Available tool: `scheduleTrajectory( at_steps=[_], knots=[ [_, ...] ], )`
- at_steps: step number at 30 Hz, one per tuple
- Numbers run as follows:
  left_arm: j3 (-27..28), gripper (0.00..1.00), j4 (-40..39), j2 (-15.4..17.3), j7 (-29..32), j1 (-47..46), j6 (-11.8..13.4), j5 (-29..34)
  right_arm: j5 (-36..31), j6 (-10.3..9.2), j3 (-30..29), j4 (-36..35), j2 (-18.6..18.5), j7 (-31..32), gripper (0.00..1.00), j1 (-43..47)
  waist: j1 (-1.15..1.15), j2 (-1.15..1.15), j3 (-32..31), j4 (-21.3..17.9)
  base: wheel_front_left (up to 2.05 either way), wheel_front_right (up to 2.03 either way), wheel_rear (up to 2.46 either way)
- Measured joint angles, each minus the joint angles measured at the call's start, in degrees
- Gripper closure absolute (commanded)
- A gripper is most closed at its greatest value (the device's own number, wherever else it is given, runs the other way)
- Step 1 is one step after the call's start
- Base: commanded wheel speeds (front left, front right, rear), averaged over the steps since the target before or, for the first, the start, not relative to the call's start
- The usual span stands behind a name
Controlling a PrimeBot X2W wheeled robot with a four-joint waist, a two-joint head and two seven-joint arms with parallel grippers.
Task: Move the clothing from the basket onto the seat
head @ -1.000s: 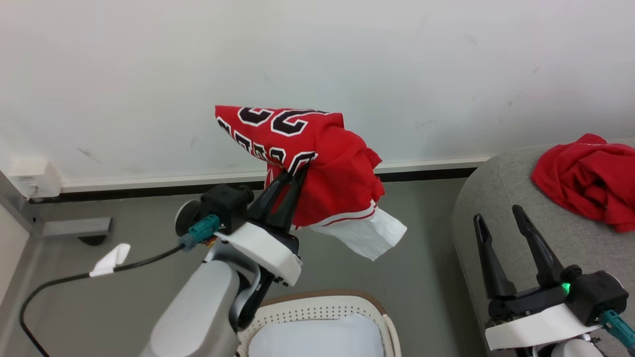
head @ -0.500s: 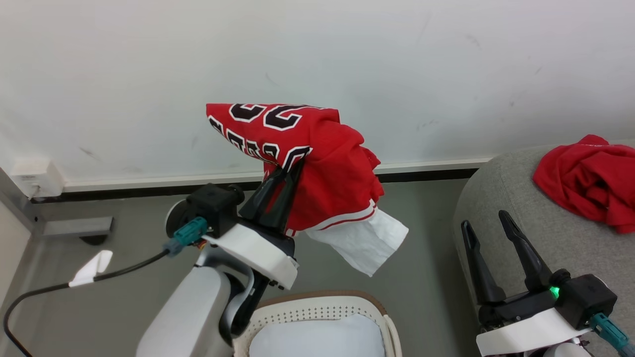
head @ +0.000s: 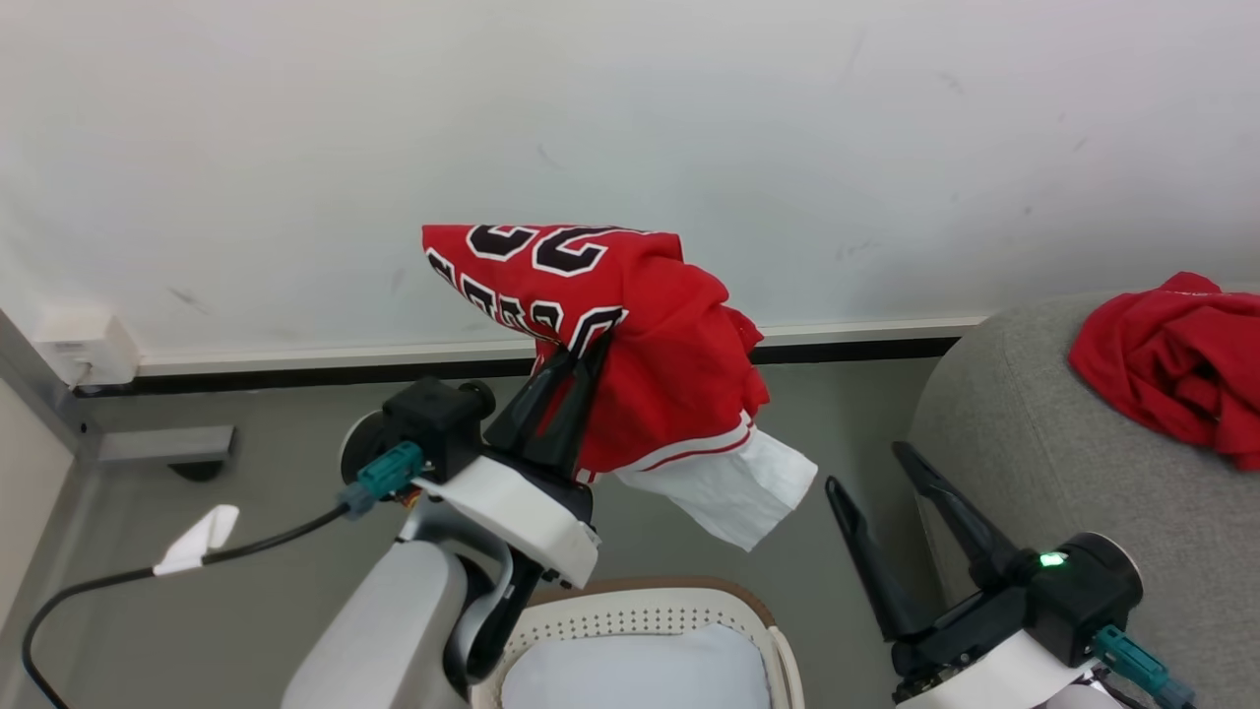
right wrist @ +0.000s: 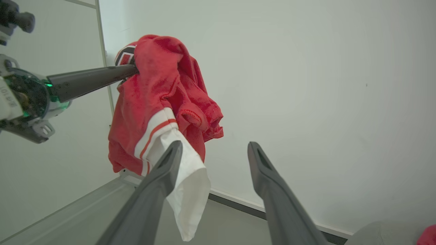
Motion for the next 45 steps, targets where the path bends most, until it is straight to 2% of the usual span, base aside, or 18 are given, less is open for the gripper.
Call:
scheduleTrajectory(
  at_steps=[8, 15, 22, 28, 29, 31, 36, 45],
  knots=[
    [-2.16, 1.0, 0.99, -1.12, -0.51, 0.07, -0.49, -0.29, 3.79, 0.0, 9.04, 3.22, -3.1, 0.0, 0.0, -4.81, 0.0, 0.0, -0.27, 2.1, 0.0, 0.0, 0.0],
    [-7.13, 1.0, 2.47, -2.82, -0.93, 0.34, -1.57, -0.34, 8.22, -0.01, 14.67, 9.31, -3.52, 0.0, 0.0, -8.89, 0.0, 0.0, -0.64, 5.85, 0.0, 0.0, 0.0],
    [-11.95, 1.0, 3.55, -3.96, -1.45, 0.43, -2.13, -1.37, 11.16, 0.0, 16.83, 13.41, -3.02, 0.0, 0.0, -11.29, 0.0, 0.0, -1.11, 10.31, 0.0, 0.0, 0.0],
    [-14.48, 1.0, 4.71, -4.33, -1.57, 0.4, -2.27, -3.11, 11.6, 0.0, 17.22, 14.02, -2.34, 0.01, 0.0, -12.05, 0.01, 0.0, -1.41, 13.65, 0.0, 0.0, 0.0],
    [-14.67, 1.0, 4.93, -4.34, -1.89, 0.38, -2.26, -3.16, 11.54, 0.0, 17.2, 13.94, -2.26, 0.0, 0.19, -12.11, 0.0, 0.0, -1.46, 14.06, 0.0, 0.0, 0.0],
    [-14.85, 1.0, 5.38, -4.38, -1.96, 0.26, -2.2, -3.43, 11.29, 0.0, 17.12, 13.9, -2.22, 0.0, 1.0, -12.12, 0.0, 0.0, -1.55, 14.62, 0.0, 0.0, 0.0],
    [-14.97, 1.0, 6.1, -4.42, -2.46, -0.18, -1.75, -3.77, 11.31, 0.0, 17.56, 13.33, -2.21, 0.0, 1.0, -12.1, 0.0, 0.0, -1.67, 14.71, 0.0, 0.0, 0.0],
    [-15.0, 1.0, 7.61, -4.24, -3.02, -0.14, -1.16, -4.14, 11.46, 0.0, 17.11, 12.14, -2.78, 0.02, 1.0, -11.72, 0.0, 0.0, -1.57, 12.32, 0.0, 0.0, 0.0]
  ],
)
